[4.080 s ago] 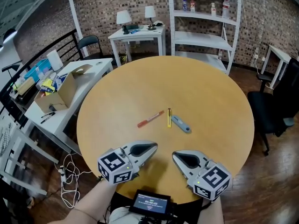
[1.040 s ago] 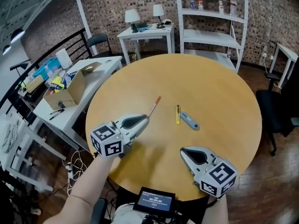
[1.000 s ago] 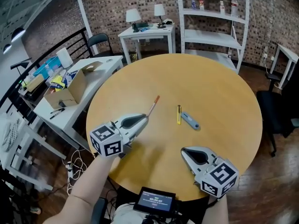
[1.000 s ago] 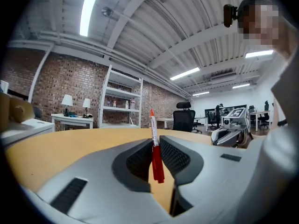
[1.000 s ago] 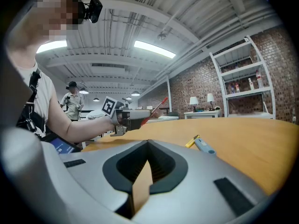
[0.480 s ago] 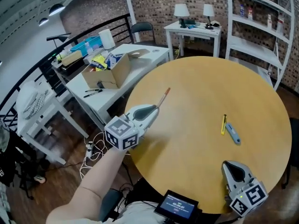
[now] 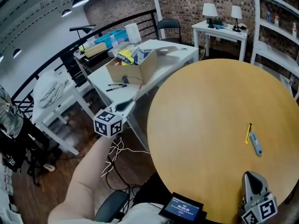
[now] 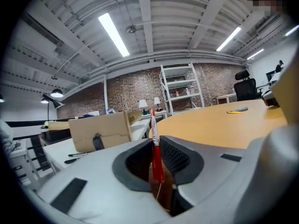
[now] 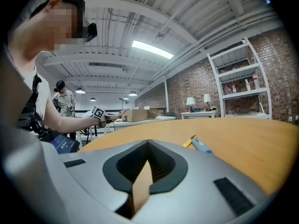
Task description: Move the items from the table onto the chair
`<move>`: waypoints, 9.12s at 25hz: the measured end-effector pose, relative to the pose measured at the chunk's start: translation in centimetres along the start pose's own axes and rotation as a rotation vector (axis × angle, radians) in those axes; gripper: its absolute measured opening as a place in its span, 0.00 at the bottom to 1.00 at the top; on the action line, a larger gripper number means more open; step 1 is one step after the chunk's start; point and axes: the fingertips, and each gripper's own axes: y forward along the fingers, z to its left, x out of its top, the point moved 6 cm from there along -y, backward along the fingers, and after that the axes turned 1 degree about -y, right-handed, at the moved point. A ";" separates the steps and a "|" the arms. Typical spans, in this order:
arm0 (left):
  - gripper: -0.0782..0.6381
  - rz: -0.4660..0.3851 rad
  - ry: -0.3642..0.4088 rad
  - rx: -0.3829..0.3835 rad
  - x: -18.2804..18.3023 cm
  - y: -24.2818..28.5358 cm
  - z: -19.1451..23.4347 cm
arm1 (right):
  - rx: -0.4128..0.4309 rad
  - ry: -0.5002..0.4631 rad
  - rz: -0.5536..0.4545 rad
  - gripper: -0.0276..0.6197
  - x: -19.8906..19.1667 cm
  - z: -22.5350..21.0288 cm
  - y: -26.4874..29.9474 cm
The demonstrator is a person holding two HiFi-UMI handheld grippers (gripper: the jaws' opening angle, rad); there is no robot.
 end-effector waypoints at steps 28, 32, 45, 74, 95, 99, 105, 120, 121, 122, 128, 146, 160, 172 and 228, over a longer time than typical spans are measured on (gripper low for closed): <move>0.19 0.500 0.391 0.096 -3.7 5.6 10.8 | 0.294 -0.056 -0.022 0.05 2.2 13.7 18.1; 0.21 0.601 0.397 0.096 -4.4 6.5 12.4 | 0.298 -0.060 -0.022 0.05 2.2 13.6 18.2; 0.36 0.414 0.483 0.281 0.2 4.7 10.6 | 0.313 -0.069 -0.021 0.05 1.9 13.9 18.9; 0.11 -0.231 -0.075 -0.739 6.9 0.1 -32.7 | 0.047 -0.019 -0.021 0.05 0.4 5.3 9.8; 0.11 -0.153 -0.037 -0.937 6.7 1.8 -43.4 | -0.090 -0.001 -0.037 0.05 -0.7 0.1 0.9; 0.11 -0.102 -0.033 -0.948 6.2 2.0 -43.8 | -0.091 -0.001 -0.035 0.05 -0.6 0.1 0.8; 0.11 -0.087 -0.040 -0.956 6.1 2.0 -43.6 | -0.094 0.001 -0.030 0.05 -0.5 0.3 1.0; 0.11 -0.087 -0.037 -0.958 6.2 2.0 -43.7 | -0.095 0.000 -0.033 0.05 -0.4 0.4 1.0; 0.11 -0.086 -0.037 -0.957 6.2 2.0 -43.6 | -0.094 0.001 -0.035 0.05 -0.4 0.4 1.0; 0.11 -0.086 -0.037 -0.957 6.2 2.0 -43.6 | -0.094 0.002 -0.035 0.05 -0.4 0.4 1.0; 0.11 -0.083 -0.039 -0.958 6.1 2.0 -43.8 | -0.095 -0.001 -0.032 0.05 -0.4 0.3 0.9; 0.11 -0.087 -0.055 -0.904 6.0 2.5 -43.2 | -0.096 -0.002 -0.040 0.05 -0.4 0.4 1.2; 0.20 -0.085 0.695 -0.986 10.1 7.7 -44.9 | -0.095 0.004 -0.027 0.05 -0.6 0.4 1.1; 0.28 0.129 1.349 -1.198 9.7 14.4 -50.8 | -0.080 0.001 -0.027 0.05 -0.5 0.7 1.4; 0.32 0.134 1.177 -0.670 9.9 7.8 -37.6 | -0.112 0.014 -0.036 0.05 0.2 -0.2 -0.7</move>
